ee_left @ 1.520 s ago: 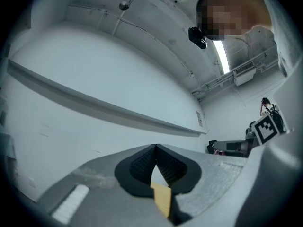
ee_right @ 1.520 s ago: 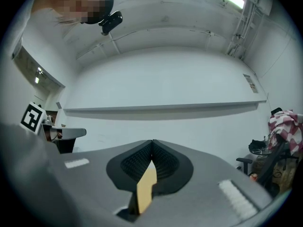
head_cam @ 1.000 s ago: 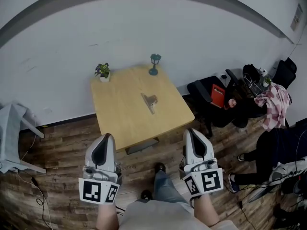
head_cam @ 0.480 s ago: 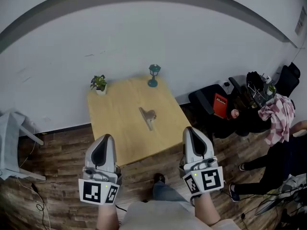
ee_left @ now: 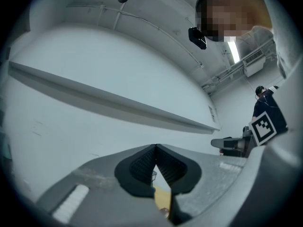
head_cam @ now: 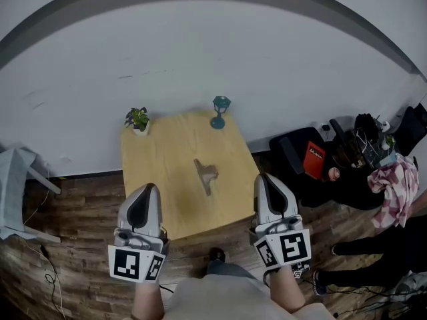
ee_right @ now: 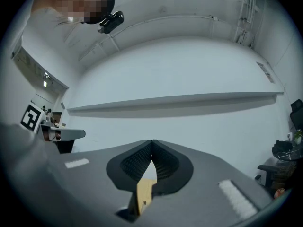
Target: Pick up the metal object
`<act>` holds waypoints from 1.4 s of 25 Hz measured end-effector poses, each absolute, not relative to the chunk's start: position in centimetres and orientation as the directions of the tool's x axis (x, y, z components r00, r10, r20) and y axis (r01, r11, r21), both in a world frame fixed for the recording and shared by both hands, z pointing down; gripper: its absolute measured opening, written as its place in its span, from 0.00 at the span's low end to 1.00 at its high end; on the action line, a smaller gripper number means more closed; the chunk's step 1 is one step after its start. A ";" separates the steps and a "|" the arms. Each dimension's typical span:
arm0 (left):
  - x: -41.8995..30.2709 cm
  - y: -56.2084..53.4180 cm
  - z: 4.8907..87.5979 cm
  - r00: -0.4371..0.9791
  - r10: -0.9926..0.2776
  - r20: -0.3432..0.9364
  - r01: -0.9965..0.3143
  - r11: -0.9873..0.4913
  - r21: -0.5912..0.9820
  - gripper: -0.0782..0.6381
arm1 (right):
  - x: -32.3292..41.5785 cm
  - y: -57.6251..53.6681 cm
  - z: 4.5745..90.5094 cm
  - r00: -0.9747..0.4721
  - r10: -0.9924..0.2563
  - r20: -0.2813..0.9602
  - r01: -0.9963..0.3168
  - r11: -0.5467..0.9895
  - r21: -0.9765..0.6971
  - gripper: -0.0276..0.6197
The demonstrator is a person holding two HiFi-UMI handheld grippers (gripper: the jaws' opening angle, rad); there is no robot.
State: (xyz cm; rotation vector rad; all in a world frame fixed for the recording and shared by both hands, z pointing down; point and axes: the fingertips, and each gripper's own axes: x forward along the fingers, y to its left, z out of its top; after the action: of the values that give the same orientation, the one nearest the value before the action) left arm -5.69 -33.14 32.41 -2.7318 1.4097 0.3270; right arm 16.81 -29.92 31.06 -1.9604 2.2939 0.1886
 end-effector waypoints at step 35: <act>10.0 -44.2 50.3 0.768 -0.549 0.329 -0.584 -0.812 0.010 0.22 | 21.7 -39.6 49.2 -0.319 -0.912 0.257 -0.948 0.301 -0.108 0.05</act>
State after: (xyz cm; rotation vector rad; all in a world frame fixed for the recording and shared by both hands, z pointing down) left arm 10.00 -44.24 50.26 -3.0586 0.9831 -0.5132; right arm 21.71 -39.65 49.18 -1.9091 2.6486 -0.3963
